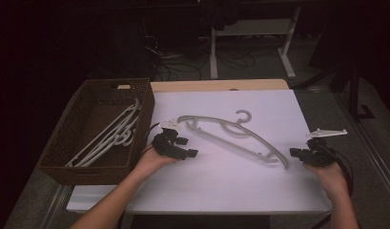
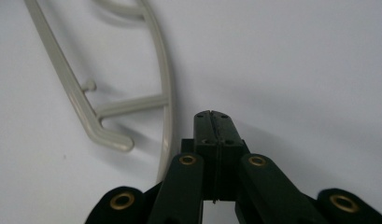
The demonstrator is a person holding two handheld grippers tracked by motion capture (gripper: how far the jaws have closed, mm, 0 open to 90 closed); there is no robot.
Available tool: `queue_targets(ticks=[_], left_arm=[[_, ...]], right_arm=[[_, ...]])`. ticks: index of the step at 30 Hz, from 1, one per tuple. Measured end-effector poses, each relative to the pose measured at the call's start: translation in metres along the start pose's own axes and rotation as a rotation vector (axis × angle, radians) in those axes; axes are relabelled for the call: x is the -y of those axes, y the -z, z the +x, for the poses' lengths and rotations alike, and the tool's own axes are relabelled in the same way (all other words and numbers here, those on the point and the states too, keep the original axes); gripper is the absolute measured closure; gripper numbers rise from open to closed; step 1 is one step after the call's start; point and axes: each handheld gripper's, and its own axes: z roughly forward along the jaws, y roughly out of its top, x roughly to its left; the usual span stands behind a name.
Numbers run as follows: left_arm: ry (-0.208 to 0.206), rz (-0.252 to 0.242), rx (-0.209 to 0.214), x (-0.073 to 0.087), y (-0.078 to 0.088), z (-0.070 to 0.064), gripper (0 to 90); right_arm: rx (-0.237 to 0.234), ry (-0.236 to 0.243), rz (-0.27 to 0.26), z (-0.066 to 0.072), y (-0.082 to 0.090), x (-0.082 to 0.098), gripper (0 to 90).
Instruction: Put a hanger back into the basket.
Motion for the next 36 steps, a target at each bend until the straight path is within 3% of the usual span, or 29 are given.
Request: queue_targets(ticks=[5,12,15,22,36], left_arm=[[0.006,0.001,-0.005,0.0,0.0,0.001,26.1],[0.003,0.01,-0.01,0.0,-0.001,0.002,26.0],[0.004,0.008,-0.011,0.0,-0.001,0.001,26.0],[0.006,0.003,-0.017,0.0,0.0,0.002,26.0],[0.004,0.008,-0.029,0.0,0.001,0.002,26.0]], right_arm=[[-0.012,0.043,0.065,0.001,-0.009,0.004,89.3],[-0.06,0.073,0.093,0.006,-0.013,0.003,89.3],[-0.101,0.11,0.11,0.013,-0.015,0.002,89.3],[-0.212,0.227,0.149,0.043,-0.024,-0.004,89.3],[-0.443,0.384,0.195,0.109,-0.044,-0.011,89.3]])
